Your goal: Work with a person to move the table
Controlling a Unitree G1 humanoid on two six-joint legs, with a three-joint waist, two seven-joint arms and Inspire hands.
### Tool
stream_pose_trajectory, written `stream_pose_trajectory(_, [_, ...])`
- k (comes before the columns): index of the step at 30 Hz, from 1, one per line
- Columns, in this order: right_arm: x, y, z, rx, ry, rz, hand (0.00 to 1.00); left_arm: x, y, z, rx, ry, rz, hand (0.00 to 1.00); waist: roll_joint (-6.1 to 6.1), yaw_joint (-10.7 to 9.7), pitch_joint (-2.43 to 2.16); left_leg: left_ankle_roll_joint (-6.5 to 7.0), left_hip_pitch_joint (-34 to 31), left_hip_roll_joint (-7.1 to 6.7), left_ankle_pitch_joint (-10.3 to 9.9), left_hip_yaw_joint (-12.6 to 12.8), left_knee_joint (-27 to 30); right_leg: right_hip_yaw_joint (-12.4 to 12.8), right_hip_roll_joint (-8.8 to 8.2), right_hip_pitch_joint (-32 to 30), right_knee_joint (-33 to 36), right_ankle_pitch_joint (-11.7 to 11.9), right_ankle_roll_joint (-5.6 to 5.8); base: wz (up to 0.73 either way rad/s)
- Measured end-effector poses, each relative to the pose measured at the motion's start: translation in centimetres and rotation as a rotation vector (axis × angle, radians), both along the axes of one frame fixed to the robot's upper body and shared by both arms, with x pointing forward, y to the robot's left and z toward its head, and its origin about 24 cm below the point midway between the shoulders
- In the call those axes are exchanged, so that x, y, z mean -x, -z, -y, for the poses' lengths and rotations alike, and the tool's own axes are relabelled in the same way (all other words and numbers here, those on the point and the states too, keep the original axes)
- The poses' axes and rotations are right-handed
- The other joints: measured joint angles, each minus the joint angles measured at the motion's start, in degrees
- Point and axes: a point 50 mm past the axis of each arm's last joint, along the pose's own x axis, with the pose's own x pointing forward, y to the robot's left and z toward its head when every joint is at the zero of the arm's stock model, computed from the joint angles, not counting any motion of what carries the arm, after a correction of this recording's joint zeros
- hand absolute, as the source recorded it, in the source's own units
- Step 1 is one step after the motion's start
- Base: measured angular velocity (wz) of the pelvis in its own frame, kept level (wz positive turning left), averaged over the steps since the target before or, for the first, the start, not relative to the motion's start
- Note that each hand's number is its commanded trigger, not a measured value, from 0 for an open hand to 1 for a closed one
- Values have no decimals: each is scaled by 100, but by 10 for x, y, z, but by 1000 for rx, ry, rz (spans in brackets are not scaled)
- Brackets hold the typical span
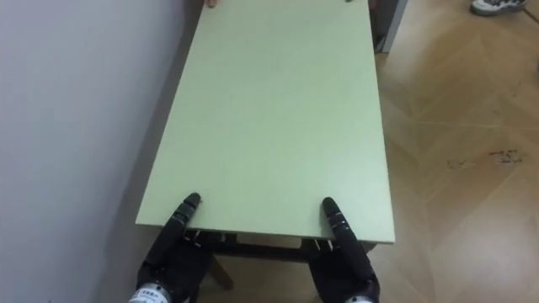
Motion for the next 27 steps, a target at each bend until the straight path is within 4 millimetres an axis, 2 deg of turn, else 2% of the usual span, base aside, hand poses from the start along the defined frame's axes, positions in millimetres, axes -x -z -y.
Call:
stream_pose_trajectory(5, [-5,2,-1,1,-6,-2,100,-6,2,2,0,17,0,100,-24,8,16,12,9,-14,-7,116,-2,28,-2,-10,10,0,0,-2])
stream_pose_trajectory(7, [-8,3,-3,-4,-10,-2,100,-8,3,4,6,15,3,100,-8,5,10,89,5,2,-57,133,-4,15,16,-18,10,-2,2,-3])
stream_pose_trajectory(10, [-10,3,-3,-11,-9,-3,100,-10,5,5,8,19,9,100,-10,7,10,115,-16,1,-73,148,1,11,23,-33,22,-1,2,0])
stream_pose_trajectory(12, [-9,4,-3,-13,-8,-4,100,-10,7,4,12,25,15,82,-14,6,5,117,-10,1,-75,155,9,11,18,-40,53,-1,2,0])
stream_pose_trajectory(15, [-9,7,-2,-15,-10,6,100,-9,10,4,16,31,24,67,-24,5,-10,119,-22,2,-74,163,22,13,-8,-91,131,-1,2,0])
stream_pose_trajectory(17, [-9,7,-2,-14,-10,4,100,-9,12,3,12,38,26,65,-31,4,-13,119,-30,3,-74,169,59,10,-10,-96,159,-1,2,0])
stream_pose_trajectory(20, [-12,8,-2,-12,-10,4,100,-9,17,-2,-122,138,47,56,-28,-20,-14,134,-25,3,-83,171,69,5,-31,-115,213,-4,6,0])
stream_pose_trajectory(21, [-12,8,-2,-11,-11,3,93,-10,19,-4,-175,185,59,53,-26,-19,-16,141,-26,3,-87,176,83,1,-32,-111,213,-7,12,-3])
stream_pose_trajectory(22, [-12,8,-2,-11,-11,3,71,-10,19,-4,-198,207,66,42,-21,-19,-19,144,-26,3,-89,179,88,1,-36,-110,214,-7,12,-3])
stream_pose_trajectory(23, [-13,8,-2,-10,-12,3,49,-11,19,-5,-231,236,73,0,-11,-19,-26,151,-26,2,-94,189,92,2,-49,-110,214,-7,12,0])
stream_pose_trajectory(24, [-13,8,-2,-9,-12,3,0,-11,21,-4,-250,255,72,0,-3,-18,-31,153,-18,-1,-95,196,92,3,-52,-104,213,-8,13,0])
stream_pose_trajectory(27, [-12,10,-1,-9,-17,10,0,-9,24,-1,-282,296,65,0,1,-16,-34,153,1,-3,-95,205,85,13,-52,-99,213,-10,16,-1])
